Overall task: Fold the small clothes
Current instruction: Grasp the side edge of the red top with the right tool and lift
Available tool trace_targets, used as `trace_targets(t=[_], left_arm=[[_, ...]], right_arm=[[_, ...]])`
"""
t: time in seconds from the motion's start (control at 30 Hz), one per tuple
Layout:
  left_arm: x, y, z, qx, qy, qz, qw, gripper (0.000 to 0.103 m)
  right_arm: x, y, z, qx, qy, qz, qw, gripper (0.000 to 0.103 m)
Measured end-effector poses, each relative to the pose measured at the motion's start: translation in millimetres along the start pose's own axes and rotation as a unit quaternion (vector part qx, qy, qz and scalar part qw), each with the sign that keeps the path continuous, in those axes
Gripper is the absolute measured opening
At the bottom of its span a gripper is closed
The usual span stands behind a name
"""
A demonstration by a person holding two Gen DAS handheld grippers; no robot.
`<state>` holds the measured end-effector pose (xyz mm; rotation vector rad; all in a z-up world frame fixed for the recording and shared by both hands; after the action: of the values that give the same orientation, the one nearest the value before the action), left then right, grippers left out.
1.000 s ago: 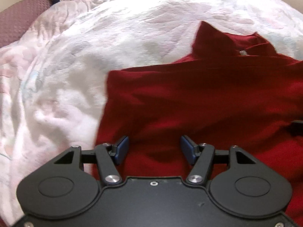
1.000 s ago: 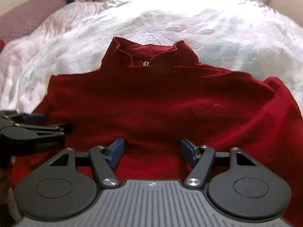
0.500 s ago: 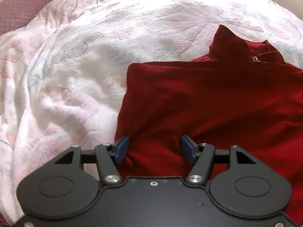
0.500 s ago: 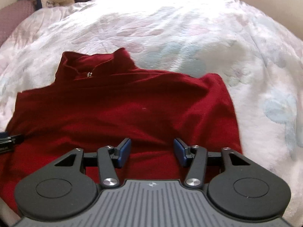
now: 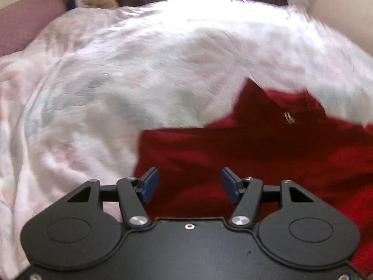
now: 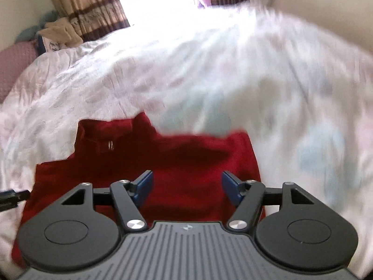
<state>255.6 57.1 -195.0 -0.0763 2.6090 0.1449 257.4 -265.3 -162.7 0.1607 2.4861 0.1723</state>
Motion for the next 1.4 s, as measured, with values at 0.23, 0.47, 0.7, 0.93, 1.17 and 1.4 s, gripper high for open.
trace_targets(t=[0.23, 0.47, 0.7, 0.93, 1.17, 1.4], left_arm=[[33, 7, -8, 0.015, 0.03, 0.012, 0.9994, 0.061], [101, 19, -25, 0.015, 0.074, -0.004, 0.9972, 0.061], [124, 20, -23, 0.013, 0.1, -0.011, 0.9949, 0.061], [129, 25, -19, 0.022, 0.105, -0.022, 0.994, 0.062], [120, 51, -40, 0.009, 0.09, -0.028, 0.9955, 0.062], [121, 95, -51, -0.012, 0.084, -0.065, 0.9943, 0.062]], right_arm=[[17, -5, 6, 0.042, 0.015, -0.03, 0.999, 0.077], [87, -100, -40, 0.023, 0.058, 0.115, 0.991, 0.078], [117, -96, -28, -0.016, 0.085, 0.162, 0.983, 0.078], [119, -78, -31, -0.036, 0.066, 0.199, 0.977, 0.036], [122, -78, -27, -0.052, 0.059, 0.208, 0.975, 0.013], [105, -63, -49, -0.102, 0.03, 0.201, 0.974, 0.012]])
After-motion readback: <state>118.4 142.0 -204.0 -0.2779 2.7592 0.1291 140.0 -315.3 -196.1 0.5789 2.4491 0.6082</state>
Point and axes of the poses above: each gripper's, at about its wrist camera, not at the fingertips, and z roughly the way its jaws point, y to its left, x to its underside, the point moved 9 cm from there along z, roughly the way its jaws point, and after that the axes turned 10 degrees about y, right-handed, at the moved point
